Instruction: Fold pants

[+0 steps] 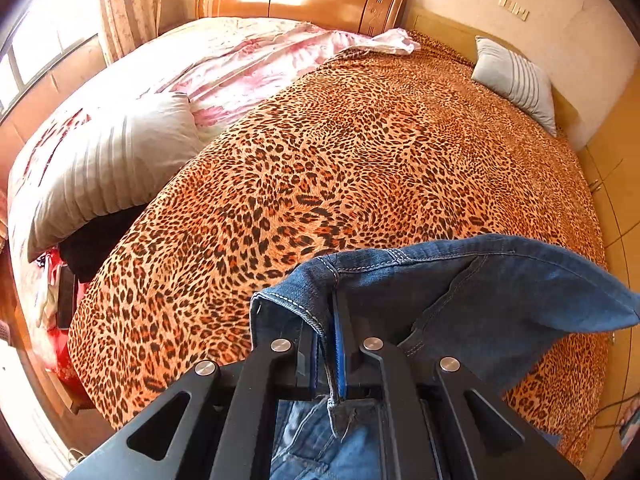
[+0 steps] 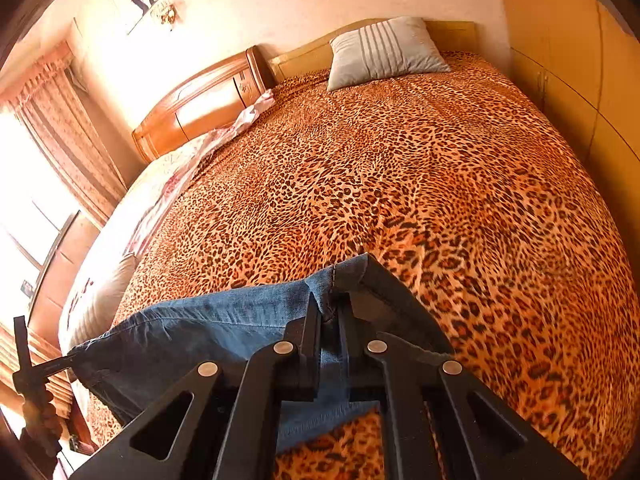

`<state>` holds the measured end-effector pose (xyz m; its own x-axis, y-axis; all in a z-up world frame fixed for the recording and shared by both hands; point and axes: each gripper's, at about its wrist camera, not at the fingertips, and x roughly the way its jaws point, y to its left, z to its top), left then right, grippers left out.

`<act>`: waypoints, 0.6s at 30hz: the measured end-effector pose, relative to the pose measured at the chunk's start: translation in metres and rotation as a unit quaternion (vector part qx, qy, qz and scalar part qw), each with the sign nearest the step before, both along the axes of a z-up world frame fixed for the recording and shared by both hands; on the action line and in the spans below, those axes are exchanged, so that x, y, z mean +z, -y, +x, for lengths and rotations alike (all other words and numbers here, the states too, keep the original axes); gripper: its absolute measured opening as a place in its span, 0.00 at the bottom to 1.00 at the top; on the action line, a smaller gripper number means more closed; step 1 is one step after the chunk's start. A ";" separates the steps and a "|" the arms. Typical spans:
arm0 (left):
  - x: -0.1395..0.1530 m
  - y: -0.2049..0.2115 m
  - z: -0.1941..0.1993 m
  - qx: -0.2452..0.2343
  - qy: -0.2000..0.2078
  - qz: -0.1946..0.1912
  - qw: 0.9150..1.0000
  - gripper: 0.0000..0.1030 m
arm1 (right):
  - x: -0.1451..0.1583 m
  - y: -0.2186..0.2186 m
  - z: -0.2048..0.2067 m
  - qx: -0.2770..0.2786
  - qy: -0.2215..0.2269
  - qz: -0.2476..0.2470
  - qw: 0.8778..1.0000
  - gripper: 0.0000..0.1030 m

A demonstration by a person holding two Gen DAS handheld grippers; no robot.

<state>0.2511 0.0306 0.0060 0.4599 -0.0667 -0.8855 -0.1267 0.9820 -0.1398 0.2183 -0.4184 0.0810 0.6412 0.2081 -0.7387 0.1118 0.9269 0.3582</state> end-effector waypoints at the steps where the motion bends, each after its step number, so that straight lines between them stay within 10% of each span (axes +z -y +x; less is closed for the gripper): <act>1: 0.004 -0.002 -0.015 -0.002 0.005 -0.002 1.000 0.06 | 0.004 0.002 -0.024 -0.006 0.003 0.006 1.000 0.06; 7: -0.026 -0.016 -0.101 -0.011 -0.041 -0.012 0.999 0.06 | -0.019 0.014 -0.170 -0.052 -0.035 0.020 0.998 0.09; 13: -0.119 -0.023 -0.151 -0.012 -0.212 -0.039 0.976 0.07 | -0.128 0.020 -0.277 -0.124 -0.191 0.027 0.973 0.11; 18: -0.080 -0.037 -0.172 -0.014 -0.195 -0.061 0.979 0.15 | -0.125 0.029 -0.323 -0.168 -0.192 0.064 0.965 0.24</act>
